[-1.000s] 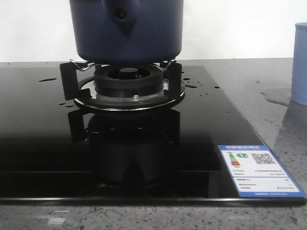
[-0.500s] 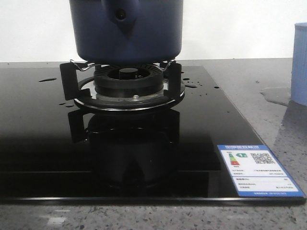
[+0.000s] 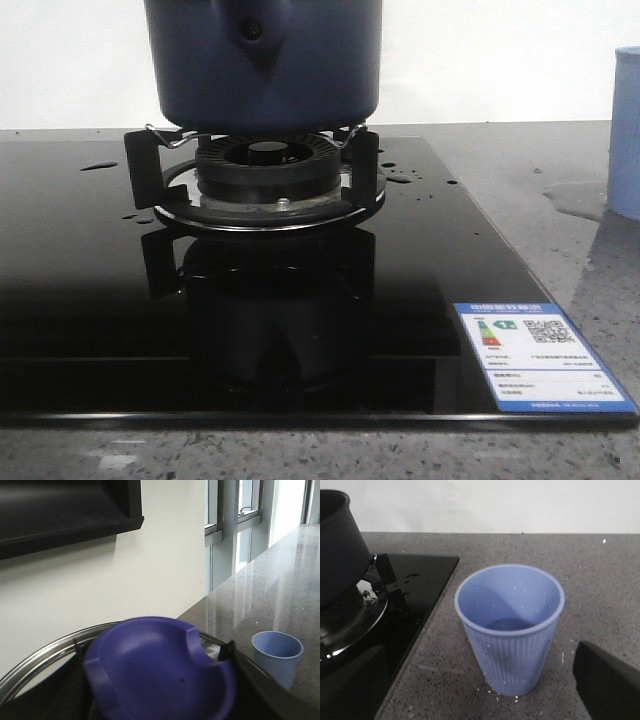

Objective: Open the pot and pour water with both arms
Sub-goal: 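Move the right gripper to the light-blue cup and grasp it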

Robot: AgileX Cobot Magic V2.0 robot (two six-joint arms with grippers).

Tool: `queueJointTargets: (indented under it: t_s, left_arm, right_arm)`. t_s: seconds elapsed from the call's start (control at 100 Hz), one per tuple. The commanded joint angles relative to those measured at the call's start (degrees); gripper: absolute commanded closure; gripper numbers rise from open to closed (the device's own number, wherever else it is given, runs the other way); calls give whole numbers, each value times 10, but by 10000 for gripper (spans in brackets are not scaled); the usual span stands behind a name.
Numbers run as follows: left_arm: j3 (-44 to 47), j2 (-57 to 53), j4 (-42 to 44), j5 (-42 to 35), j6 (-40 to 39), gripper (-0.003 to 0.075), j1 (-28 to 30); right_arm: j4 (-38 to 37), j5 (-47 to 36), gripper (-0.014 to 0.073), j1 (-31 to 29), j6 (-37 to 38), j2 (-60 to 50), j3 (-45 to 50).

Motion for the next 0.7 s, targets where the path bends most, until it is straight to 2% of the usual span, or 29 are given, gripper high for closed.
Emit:
queueJointTargets:
  t_s: [0.0, 0.23, 0.32, 0.51, 0.69]
  left_arm:
    - [-16, -18, -60, 10, -6, 441, 0]
    - [-16, -18, -61, 11, -6, 441, 0]
    - [-16, -18, -61, 12, -6, 441, 0]
    - [-16, -18, -61, 13, -6, 441, 0]
    - [-16, -18, -61, 13, -6, 441, 0]
  right_arm:
    - [19, -52, -62, 12, -5, 18, -12]
    - [20, -118, -62, 56, -36, 80, -12]
    - [20, -178, -62, 73, -36, 101, -12]
    - [20, -203, -62, 99, -36, 131, -14]
    - [20, -262, -62, 136, -36, 166, -15]
